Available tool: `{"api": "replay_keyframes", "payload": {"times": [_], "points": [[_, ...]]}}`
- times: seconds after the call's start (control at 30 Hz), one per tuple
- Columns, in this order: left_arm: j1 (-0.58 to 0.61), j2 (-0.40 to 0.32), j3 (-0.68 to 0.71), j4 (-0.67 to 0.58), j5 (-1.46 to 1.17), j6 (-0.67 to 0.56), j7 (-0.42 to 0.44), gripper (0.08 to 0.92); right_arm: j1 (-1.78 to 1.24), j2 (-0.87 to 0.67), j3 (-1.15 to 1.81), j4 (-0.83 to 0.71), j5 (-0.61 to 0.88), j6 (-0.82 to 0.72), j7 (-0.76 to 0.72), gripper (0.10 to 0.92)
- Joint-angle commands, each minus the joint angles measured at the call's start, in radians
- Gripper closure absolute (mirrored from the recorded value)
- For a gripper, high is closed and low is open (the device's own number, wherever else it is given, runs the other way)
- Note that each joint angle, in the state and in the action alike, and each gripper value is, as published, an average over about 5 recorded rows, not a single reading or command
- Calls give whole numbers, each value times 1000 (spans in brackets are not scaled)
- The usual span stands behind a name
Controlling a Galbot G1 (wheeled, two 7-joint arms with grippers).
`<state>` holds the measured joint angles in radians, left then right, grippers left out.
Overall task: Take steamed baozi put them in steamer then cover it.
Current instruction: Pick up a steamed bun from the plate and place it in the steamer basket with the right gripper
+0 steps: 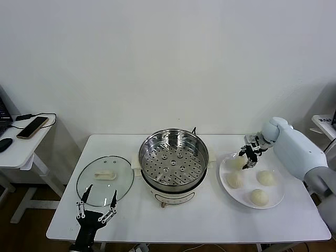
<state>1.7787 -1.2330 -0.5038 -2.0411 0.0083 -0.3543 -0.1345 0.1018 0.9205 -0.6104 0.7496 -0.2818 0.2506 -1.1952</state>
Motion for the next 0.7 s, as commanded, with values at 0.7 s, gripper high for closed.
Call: {"api": "replay_keyframes", "payload": {"times": [0.7], "points": [[16,5,0,-37,-5,-7,-8,177,407,276,-387,432,8,471,-36,364]]}}
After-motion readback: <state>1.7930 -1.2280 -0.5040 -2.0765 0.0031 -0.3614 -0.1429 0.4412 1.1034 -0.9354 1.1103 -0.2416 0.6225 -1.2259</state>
